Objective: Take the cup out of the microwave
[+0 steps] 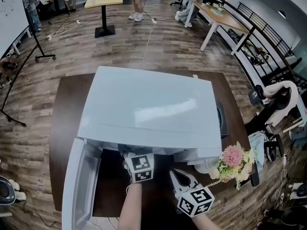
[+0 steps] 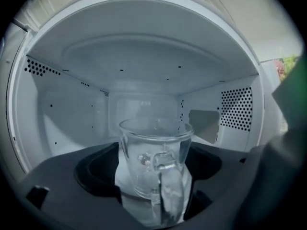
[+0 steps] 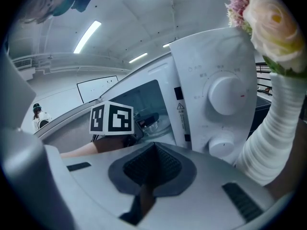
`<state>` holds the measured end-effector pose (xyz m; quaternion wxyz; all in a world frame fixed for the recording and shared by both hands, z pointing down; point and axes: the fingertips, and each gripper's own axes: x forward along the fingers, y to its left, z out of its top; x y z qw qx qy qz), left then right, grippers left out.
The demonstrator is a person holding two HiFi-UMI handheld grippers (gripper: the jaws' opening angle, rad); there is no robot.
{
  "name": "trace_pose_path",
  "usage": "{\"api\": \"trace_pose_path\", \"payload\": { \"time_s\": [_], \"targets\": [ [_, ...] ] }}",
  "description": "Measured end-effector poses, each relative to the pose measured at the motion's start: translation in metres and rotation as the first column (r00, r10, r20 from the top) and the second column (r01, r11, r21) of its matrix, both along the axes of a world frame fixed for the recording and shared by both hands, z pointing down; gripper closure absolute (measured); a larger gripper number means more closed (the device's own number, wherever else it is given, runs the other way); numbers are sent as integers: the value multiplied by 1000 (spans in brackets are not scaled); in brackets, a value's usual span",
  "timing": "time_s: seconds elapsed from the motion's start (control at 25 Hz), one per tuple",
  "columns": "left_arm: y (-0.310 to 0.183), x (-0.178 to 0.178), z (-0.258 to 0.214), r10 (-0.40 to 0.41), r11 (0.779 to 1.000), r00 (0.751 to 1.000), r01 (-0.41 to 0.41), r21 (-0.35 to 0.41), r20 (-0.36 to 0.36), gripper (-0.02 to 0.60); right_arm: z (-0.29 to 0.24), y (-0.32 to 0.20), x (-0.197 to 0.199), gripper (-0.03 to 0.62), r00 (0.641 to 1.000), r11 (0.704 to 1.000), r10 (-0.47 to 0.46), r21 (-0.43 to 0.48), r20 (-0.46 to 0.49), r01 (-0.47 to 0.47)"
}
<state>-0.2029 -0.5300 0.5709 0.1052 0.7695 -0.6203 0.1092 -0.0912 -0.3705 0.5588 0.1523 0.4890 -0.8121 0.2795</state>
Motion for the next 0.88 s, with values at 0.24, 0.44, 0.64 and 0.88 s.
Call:
{"api": "trace_pose_path", "payload": {
  "time_s": [0.24,0.44,0.64,0.88],
  "targets": [
    [-1,-2,0,-8,1000,999,8,4,37,186,4,-2,3,602,1000,1000,2,-10,2,-2],
    [0,-3,1,-2,1000,999,2,0,39,212,5,-2,4,602,1000,1000,4,-10,0,-4],
    [-1,-3,1,5,1000,999,-5,1,37,213,5,0,9,602,1000,1000,11,-10,-7,-11],
    [0,-5,-1,6,1000,1000,-6,-2,5,213,7,2,15,602,1000,1000,22,-10,-14,-22]
  ]
}}
